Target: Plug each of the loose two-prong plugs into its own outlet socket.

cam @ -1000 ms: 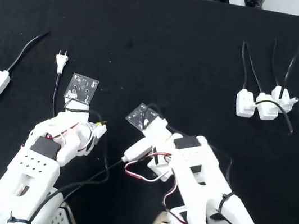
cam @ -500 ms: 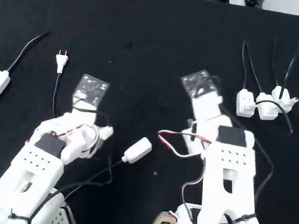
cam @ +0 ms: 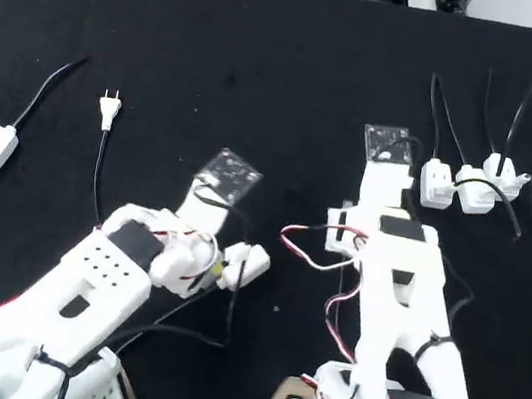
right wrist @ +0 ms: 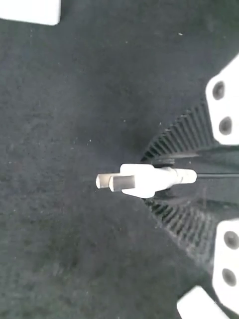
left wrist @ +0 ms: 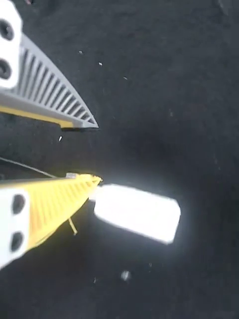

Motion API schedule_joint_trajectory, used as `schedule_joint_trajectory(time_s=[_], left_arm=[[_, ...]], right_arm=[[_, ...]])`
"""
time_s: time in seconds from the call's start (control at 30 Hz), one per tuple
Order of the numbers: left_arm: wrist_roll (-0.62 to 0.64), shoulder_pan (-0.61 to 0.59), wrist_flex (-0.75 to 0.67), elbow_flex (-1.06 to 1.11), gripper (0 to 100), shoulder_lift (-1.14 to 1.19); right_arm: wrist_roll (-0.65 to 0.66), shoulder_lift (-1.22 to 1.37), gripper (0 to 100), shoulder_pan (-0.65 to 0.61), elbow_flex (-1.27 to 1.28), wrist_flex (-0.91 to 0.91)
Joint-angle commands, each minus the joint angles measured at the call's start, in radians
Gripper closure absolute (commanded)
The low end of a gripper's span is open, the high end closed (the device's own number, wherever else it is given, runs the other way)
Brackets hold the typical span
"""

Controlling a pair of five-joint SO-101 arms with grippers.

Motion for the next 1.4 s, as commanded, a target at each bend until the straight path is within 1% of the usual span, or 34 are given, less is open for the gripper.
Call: schedule_joint_trajectory(time_s=[0.0, 0.1, 0.17, 0.23, 0.33, 0.43, 0.63, 0.8, 0.9, 1.1, 1.17, 1.27, 1.37], left_arm=[[-0.044, 0.09, 0.025, -0.076, 84, -0.011], [-0.046, 0.131, -0.028, -0.061, 84, 0.029], [-0.046, 0.13, -0.078, -0.054, 84, 0.089], [-0.048, 0.117, -0.114, -0.067, 82, 0.173], [-0.048, 0.096, -0.114, -0.124, 80, 0.279], [-0.048, 0.039, -0.114, -0.177, 80, 0.334], [-0.048, -0.094, -0.123, -0.194, 80, 0.338], [-0.048, -0.166, -0.149, -0.205, 80, 0.338], [-0.041, -0.185, -0.123, -0.236, 80, 0.338], [-0.04, -0.177, 0.069, -0.358, 80, 0.338], [-0.038, -0.154, 0.11, -0.374, 80, 0.338], [-0.037, -0.048, 0.112, -0.334, 80, 0.338], [-0.028, 0.058, 0.011, -0.226, 80, 0.347]], right_arm=[[-0.008, 0.005, 98.8, 0.04, -0.004, -0.025], [-0.008, 0.005, 98.8, 0.052, -0.004, -0.025], [-0.006, 0.005, 98.8, 0.052, -0.004, -0.025], [-0.006, 0.005, 98.8, 0.052, -0.004, -0.023], [-0.006, 0.005, 98.8, 0.052, -0.004, -0.025], [-0.006, 0.005, 98.8, 0.052, -0.004, -0.025], [-0.006, 0.005, 98.8, 0.052, -0.004, -0.023], [-0.006, 0.005, 98.8, 0.051, -0.004, -0.021], [-0.006, 0.005, 98.8, 0.051, -0.004, -0.02], [-0.006, 0.005, 98.8, 0.049, -0.002, -0.018], [-0.006, 0.005, 98.8, 0.046, -0.001, -0.018], [-0.006, 0.005, 98.8, 0.046, -0.002, -0.018], [-0.006, 0.005, 98.8, 0.051, -0.002, -0.018]])
